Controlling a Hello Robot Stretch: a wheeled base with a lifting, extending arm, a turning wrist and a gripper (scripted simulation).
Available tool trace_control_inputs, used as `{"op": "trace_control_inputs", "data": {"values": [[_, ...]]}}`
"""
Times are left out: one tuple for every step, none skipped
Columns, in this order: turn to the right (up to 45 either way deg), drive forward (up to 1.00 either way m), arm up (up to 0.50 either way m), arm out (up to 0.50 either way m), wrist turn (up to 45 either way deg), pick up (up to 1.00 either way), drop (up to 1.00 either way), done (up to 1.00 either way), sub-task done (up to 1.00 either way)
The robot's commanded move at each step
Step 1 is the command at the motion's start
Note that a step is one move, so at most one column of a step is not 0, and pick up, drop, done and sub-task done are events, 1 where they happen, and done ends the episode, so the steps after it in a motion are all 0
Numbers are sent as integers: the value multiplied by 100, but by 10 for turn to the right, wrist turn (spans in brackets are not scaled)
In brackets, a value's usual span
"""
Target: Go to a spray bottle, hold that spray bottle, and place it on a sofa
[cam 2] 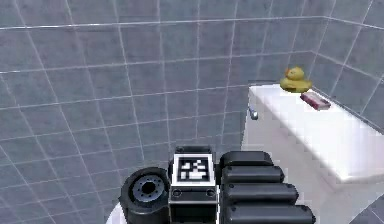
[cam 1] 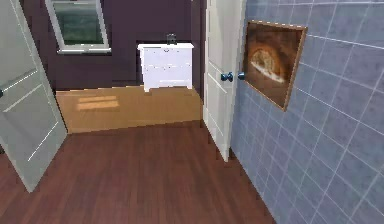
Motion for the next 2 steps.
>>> {"op": "trace_control_inputs", "data": {"values": [[-150, 0, 0, 0, 0, 0, 0, 0, 0], [0, 30, 0, 0, 0, 0, 0, 0, 0]]}}
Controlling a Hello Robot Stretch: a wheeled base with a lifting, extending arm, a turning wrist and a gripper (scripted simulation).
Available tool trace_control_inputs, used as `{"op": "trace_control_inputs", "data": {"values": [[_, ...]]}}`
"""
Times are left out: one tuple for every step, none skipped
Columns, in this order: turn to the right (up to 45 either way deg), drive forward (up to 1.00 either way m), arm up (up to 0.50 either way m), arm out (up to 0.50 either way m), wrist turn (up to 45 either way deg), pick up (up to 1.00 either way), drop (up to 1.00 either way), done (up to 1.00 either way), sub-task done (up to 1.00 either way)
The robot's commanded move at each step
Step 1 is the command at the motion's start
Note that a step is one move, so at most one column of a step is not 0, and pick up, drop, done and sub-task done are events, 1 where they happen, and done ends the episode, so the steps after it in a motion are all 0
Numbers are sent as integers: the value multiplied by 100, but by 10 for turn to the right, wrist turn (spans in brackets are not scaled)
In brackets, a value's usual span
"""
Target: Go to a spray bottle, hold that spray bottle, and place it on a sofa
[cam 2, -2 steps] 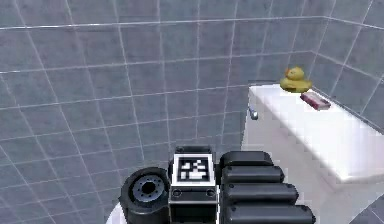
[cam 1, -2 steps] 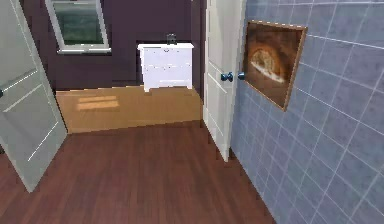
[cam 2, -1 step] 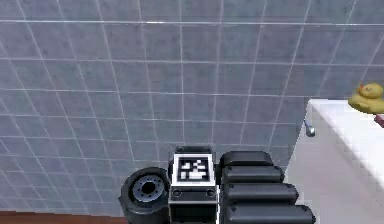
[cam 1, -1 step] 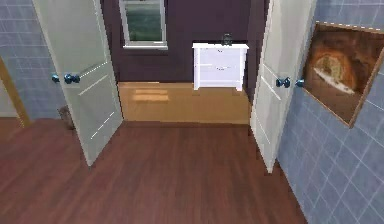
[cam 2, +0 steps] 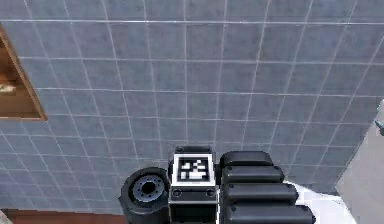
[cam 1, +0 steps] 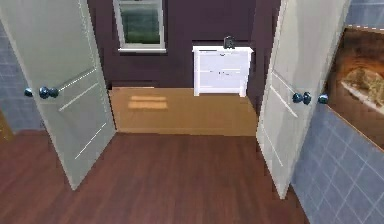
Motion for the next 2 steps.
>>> {"op": "trace_control_inputs", "data": {"values": [[-450, 0, 0, 0, 0, 0, 0, 0, 0], [-120, 0, 0, 0, 0, 0, 0, 0, 0]]}}
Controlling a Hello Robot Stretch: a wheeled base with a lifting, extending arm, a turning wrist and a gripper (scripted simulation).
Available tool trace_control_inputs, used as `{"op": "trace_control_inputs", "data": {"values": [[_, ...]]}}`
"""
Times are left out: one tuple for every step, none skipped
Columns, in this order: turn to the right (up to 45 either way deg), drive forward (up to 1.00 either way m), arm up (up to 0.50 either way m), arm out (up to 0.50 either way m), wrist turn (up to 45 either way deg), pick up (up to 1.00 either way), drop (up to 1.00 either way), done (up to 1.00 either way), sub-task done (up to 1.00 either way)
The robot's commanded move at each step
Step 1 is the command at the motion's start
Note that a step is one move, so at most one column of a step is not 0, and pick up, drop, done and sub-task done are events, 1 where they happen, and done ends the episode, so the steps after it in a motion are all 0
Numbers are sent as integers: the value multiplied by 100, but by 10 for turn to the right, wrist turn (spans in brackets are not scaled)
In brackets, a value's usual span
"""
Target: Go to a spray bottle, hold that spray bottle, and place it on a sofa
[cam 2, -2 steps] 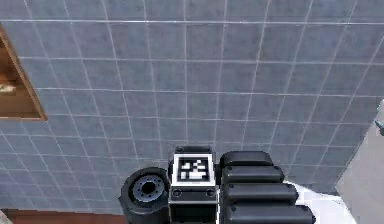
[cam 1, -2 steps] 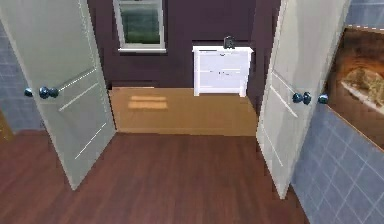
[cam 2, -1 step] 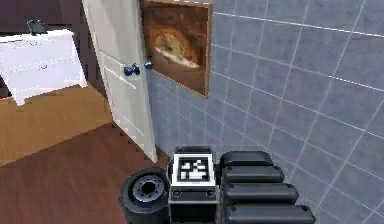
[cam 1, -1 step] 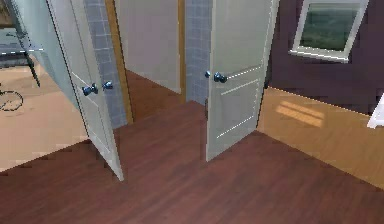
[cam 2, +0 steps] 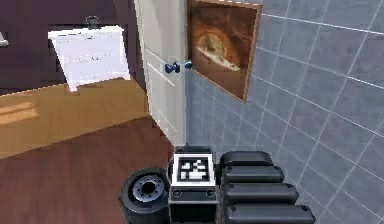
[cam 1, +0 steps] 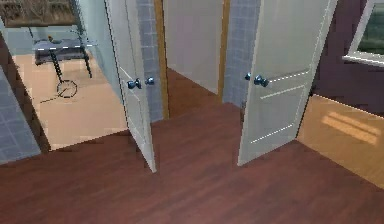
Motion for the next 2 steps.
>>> {"op": "trace_control_inputs", "data": {"values": [[-30, 0, 0, 0, 0, 0, 0, 0, 0], [0, 65, 0, 0, 0, 0, 0, 0, 0]]}}
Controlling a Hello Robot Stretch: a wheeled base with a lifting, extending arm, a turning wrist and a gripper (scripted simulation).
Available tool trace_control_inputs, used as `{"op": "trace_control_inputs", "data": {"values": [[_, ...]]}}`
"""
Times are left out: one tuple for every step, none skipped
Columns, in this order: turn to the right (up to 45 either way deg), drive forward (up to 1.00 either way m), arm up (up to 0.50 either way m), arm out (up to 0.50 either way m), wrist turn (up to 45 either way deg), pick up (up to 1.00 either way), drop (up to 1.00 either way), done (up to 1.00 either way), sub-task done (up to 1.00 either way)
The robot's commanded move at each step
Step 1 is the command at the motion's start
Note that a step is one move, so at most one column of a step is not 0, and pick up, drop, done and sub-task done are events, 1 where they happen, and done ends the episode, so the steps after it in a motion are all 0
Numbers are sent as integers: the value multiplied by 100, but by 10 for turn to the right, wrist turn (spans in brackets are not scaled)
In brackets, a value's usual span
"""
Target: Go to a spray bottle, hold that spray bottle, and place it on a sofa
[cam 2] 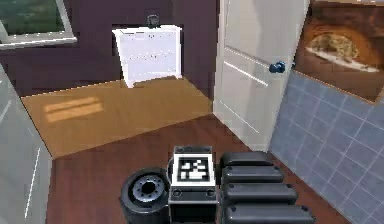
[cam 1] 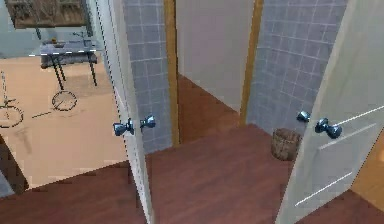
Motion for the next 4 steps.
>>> {"op": "trace_control_inputs", "data": {"values": [[-450, 0, 0, 0, 0, 0, 0, 0, 0], [-60, 0, 0, 0, 0, 0, 0, 0, 0], [0, 65, 0, 0, 0, 0, 0, 0, 0], [210, 0, 0, 0, 0, 0, 0, 0, 0]]}}
